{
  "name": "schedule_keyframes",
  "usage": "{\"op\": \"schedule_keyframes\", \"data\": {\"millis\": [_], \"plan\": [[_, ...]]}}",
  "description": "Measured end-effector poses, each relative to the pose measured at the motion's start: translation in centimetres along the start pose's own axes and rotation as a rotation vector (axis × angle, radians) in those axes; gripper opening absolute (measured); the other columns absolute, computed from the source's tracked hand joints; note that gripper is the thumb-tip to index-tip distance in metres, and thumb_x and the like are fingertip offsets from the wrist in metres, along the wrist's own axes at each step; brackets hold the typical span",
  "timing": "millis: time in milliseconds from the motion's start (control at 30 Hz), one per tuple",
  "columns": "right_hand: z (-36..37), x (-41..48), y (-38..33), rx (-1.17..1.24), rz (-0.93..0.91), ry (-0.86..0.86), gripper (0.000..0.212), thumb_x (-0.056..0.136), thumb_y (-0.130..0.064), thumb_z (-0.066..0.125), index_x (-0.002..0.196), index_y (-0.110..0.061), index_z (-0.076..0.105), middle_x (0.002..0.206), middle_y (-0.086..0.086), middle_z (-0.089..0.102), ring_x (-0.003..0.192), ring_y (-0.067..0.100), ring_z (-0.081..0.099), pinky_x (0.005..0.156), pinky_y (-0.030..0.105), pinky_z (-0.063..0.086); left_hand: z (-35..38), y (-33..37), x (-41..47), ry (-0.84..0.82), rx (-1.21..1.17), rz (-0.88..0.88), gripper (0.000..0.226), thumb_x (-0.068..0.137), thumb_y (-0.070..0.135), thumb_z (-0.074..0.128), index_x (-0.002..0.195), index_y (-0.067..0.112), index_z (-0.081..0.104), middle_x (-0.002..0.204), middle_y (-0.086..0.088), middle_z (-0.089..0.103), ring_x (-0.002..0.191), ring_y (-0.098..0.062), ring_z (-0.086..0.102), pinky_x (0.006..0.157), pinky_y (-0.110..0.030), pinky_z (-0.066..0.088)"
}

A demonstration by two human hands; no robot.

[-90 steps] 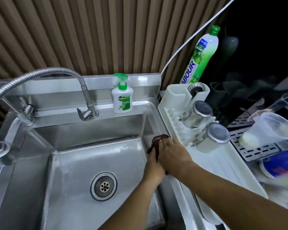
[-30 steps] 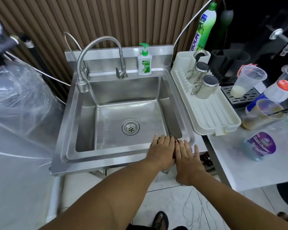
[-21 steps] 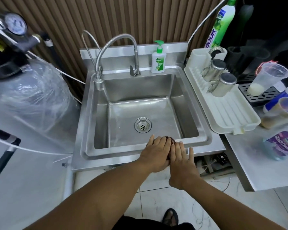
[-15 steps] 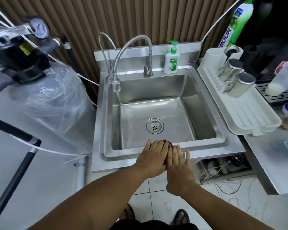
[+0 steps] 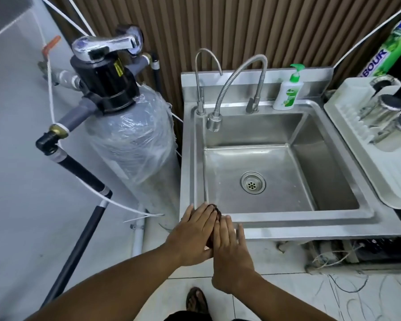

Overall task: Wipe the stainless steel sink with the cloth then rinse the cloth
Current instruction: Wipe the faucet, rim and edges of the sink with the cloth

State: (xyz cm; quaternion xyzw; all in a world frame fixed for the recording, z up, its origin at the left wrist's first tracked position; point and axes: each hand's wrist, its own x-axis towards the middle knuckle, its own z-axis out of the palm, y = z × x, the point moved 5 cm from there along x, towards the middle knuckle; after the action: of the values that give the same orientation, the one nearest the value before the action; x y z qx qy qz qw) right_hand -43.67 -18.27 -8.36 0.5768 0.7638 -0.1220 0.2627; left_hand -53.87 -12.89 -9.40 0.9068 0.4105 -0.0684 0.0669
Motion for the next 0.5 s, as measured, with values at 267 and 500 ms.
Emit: {"op": "schedule_keyframes", "data": {"millis": [267,500], "plan": [[-2.8,2.6,-1.6,0.248,-0.137,-0.008,0.072,0.104,-0.042,0.02,0.16,-0.016,-0.017,0.169,0.005,-0.02,0.151,0.025,-0.028,0.122,0.058,-0.015,0.7,-3.4,-3.3,-0.046,-0.238,-0.202,0.077,0.092,0.055,0.001,0.16,0.019,-0.009,0.163,0.005,-0.028,0.146,-0.009,-0.035,0.123,-0.047,-0.014],[-5.3,6.4,-0.6,0.087,-0.152,-0.041,0.089,0.101,-0.046,0.039,0.158,-0.011,-0.02,0.167,0.008,-0.025,0.152,0.031,-0.028,0.119,0.063,-0.015,0.2,-4.8,-0.3,0.027,-0.304,-0.408,0.079,0.087,0.048,-0.008,0.159,0.017,-0.008,0.163,0.002,-0.027,0.149,-0.015,-0.03,0.118,-0.042,-0.02]]}}
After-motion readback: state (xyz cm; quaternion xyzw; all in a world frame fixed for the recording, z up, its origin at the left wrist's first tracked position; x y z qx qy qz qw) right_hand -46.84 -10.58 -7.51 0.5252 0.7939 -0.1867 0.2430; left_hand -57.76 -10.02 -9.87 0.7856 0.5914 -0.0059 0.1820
